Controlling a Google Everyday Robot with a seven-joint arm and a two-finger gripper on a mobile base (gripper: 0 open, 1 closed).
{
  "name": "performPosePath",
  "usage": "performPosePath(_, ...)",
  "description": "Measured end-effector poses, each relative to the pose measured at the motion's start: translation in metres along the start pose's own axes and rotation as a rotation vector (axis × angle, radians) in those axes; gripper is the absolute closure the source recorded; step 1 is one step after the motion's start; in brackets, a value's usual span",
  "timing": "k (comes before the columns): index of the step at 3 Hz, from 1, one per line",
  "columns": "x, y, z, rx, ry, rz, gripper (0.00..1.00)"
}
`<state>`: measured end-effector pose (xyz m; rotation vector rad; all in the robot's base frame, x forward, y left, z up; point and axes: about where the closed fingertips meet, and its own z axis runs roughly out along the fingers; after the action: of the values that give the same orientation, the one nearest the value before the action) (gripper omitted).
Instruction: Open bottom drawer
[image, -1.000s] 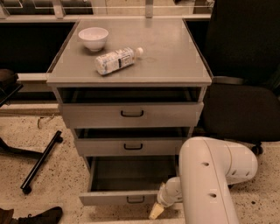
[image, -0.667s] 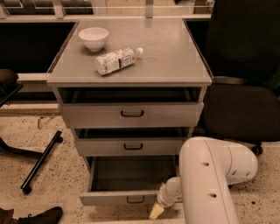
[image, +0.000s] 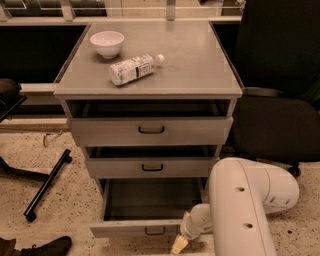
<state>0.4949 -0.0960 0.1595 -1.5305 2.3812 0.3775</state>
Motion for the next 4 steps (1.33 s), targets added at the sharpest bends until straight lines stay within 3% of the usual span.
performPosePath(1, 0.011, 0.010, -0.028, 0.051, -0.044, 0.104, 0.00)
performPosePath(2, 0.050, 0.066, -0.051, 0.051, -0.051, 0.200, 0.00)
performPosePath(3, 0.080, 0.120, -0.057, 0.013, -0.034, 0.230, 0.00)
performPosePath(4, 0.084, 0.130, -0.058, 0.001, -0.027, 0.231, 0.00)
